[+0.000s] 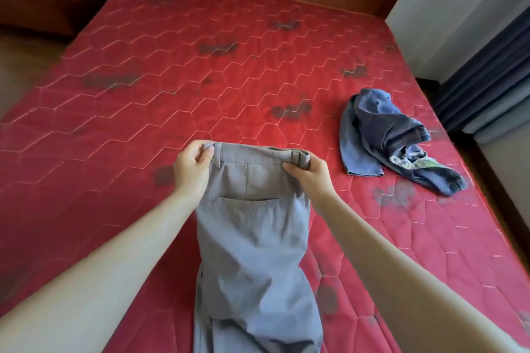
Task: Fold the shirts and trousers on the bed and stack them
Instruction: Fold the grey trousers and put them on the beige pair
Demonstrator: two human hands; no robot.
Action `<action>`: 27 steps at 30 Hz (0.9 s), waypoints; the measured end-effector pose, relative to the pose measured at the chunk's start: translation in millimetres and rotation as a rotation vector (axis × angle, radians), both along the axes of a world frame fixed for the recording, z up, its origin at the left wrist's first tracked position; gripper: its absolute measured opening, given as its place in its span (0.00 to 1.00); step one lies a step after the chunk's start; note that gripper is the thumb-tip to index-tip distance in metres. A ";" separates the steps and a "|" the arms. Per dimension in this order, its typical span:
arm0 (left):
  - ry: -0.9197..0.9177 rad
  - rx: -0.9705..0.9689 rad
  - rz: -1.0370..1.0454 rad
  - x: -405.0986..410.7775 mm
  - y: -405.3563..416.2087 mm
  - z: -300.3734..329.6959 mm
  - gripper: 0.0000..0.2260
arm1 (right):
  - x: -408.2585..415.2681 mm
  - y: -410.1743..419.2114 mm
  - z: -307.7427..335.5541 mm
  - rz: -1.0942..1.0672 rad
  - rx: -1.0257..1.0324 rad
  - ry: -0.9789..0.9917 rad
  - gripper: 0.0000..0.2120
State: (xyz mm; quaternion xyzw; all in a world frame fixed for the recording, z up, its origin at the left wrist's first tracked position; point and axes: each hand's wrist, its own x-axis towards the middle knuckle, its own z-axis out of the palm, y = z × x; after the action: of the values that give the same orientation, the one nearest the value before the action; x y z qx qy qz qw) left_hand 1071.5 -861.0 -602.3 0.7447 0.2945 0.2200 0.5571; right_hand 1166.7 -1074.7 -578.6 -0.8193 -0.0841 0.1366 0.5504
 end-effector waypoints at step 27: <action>0.113 0.423 0.058 183.3 78.6 -167.4 0.05 | 195.5 104.4 -203.2 -0.155 -0.303 -0.280 0.11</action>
State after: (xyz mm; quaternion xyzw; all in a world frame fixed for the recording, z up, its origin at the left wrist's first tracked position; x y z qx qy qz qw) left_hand 1254.9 -782.3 -769.7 0.8474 0.2935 0.2507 0.3646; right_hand 1362.1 -970.3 -781.8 -0.9076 -0.0751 -0.0103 0.4129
